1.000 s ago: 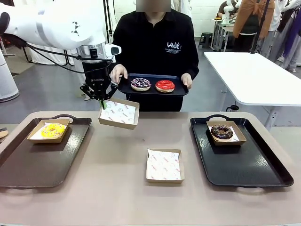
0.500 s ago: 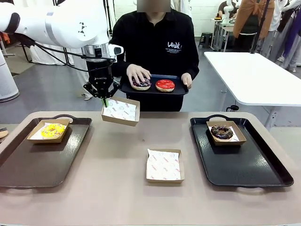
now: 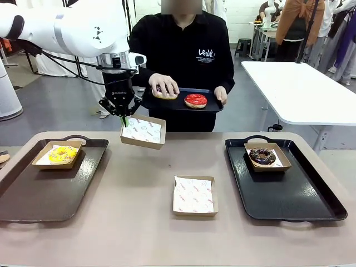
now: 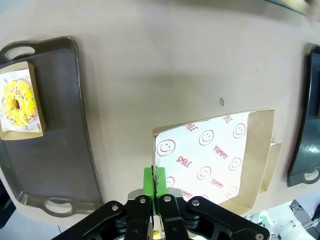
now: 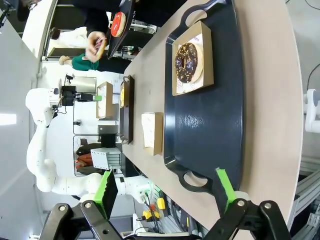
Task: Individually package the donuts and arrange them on the tray.
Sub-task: Place the picked Paper togo box on the Handle tray while simultaneously picking up another Paper togo box from the table with the other hand.
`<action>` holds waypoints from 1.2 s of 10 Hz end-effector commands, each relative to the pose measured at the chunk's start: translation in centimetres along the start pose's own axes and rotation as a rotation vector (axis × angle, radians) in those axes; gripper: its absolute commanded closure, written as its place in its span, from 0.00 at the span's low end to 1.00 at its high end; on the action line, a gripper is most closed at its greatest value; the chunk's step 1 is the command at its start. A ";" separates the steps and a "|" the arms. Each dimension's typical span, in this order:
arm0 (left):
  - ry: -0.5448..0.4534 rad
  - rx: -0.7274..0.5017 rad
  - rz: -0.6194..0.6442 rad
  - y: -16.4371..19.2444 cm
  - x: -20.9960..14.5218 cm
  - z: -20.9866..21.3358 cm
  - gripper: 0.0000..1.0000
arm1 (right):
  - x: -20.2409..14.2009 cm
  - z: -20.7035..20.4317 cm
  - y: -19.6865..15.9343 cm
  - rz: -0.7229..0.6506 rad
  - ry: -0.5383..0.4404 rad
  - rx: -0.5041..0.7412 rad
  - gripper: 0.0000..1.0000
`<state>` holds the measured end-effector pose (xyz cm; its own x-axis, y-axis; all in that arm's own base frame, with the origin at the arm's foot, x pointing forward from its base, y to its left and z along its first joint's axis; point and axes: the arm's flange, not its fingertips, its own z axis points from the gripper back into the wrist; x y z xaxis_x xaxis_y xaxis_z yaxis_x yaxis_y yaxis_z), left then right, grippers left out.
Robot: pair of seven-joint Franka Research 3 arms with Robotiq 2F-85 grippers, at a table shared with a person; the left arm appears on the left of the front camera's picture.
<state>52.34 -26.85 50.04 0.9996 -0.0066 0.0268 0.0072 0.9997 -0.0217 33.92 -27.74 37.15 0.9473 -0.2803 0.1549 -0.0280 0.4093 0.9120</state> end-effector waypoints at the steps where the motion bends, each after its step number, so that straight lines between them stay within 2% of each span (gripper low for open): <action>1: 0.001 0.002 -0.001 0.1 -0.2 0.0 1.00 | -0.1 0.1 -0.1 -0.003 -0.002 0.004 0.00; 12: 0.001 0.002 -0.001 0.1 -0.2 0.0 1.00 | -0.1 0.1 -0.1 -0.003 -0.002 0.004 0.00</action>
<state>52.36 -26.81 50.02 0.9996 -0.0059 0.0265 0.0065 0.9997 -0.0215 33.92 -27.74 37.15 0.9474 -0.2803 0.1547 -0.0278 0.4092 0.9120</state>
